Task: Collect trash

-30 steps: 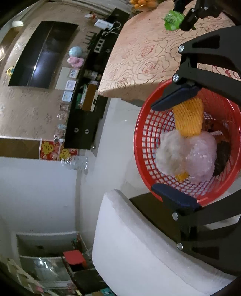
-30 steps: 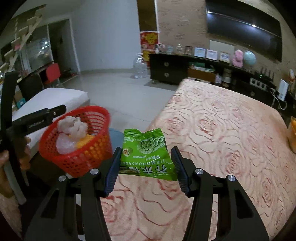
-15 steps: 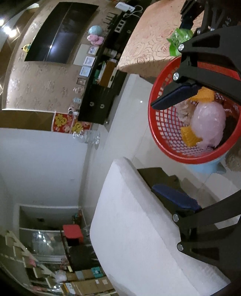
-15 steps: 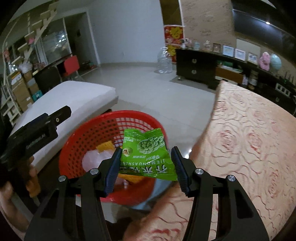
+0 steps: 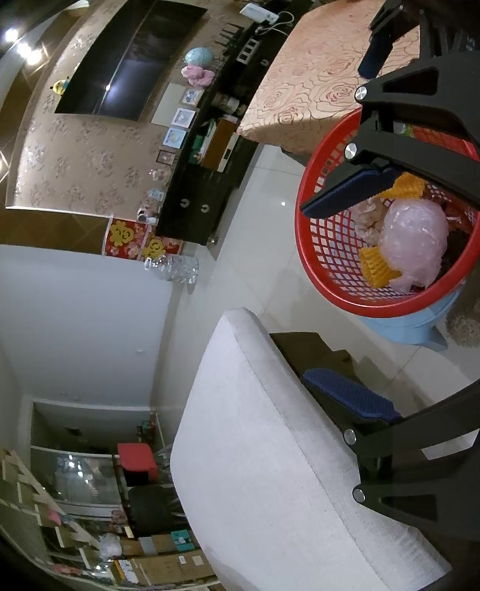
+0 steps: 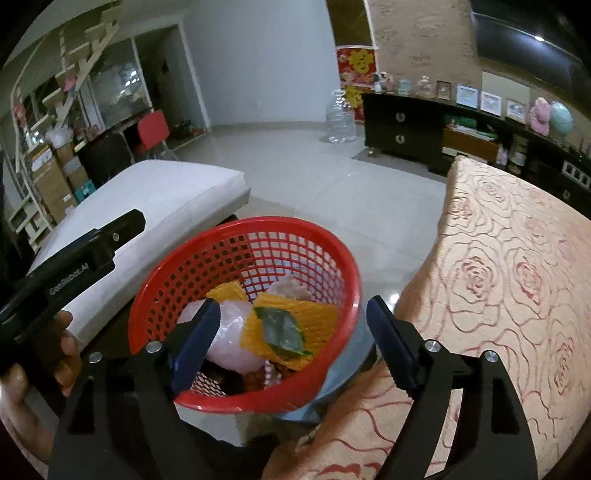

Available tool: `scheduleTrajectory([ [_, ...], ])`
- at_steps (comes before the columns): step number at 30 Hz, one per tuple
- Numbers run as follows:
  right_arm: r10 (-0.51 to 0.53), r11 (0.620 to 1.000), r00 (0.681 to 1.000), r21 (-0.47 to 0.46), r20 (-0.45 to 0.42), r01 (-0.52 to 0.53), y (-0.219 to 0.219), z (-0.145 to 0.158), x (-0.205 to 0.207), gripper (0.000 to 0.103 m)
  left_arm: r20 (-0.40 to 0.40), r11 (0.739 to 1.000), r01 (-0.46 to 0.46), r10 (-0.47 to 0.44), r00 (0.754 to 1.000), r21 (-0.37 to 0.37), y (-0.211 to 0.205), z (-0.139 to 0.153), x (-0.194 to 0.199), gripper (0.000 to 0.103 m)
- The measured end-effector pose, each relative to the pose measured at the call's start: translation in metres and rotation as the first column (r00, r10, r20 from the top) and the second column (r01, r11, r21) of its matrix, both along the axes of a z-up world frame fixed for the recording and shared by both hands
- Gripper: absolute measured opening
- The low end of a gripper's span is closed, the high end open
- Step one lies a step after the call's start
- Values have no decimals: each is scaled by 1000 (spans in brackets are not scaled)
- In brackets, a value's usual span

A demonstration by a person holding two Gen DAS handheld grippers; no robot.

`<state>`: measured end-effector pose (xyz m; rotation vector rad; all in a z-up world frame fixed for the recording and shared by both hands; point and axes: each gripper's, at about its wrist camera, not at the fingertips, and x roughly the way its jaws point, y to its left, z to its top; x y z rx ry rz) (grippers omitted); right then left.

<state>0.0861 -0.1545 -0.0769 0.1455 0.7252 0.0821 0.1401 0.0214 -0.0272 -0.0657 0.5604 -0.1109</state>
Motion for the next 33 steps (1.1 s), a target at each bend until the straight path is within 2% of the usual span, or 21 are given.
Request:
scheduleTrajectory([
  [4, -59, 998, 998, -4, 35, 59, -13, 5, -23, 91, 20, 1000, 7, -7, 1000, -2, -4, 1, -5, 86],
  [9, -103, 995, 992, -13, 77, 104, -22, 15, -54, 96, 64, 1000, -13, 12, 998, 16, -9, 5, -21, 91],
  [12, -111, 993, 988, -23, 103, 114, -23, 23, -71, 96, 99, 999, -13, 8, 995, 46, -15, 7, -37, 93],
  [17, -120, 992, 980, -26, 161, 126, -22, 37, -97, 96, 106, 997, 18, -26, 994, 76, -20, 4, -64, 93],
  [24, -125, 990, 970, -31, 207, 135, -13, 52, -118, 96, 98, 997, 29, -36, 995, 69, -8, 13, -97, 93],
  [29, -131, 990, 970, -33, 206, 140, -11, 55, -125, 96, 113, 994, 38, -50, 992, 107, -2, 24, -116, 94],
  [33, -147, 987, 969, -33, 196, 156, -10, 54, -129, 96, 106, 994, 46, -56, 993, 94, 5, 29, -126, 94],
])
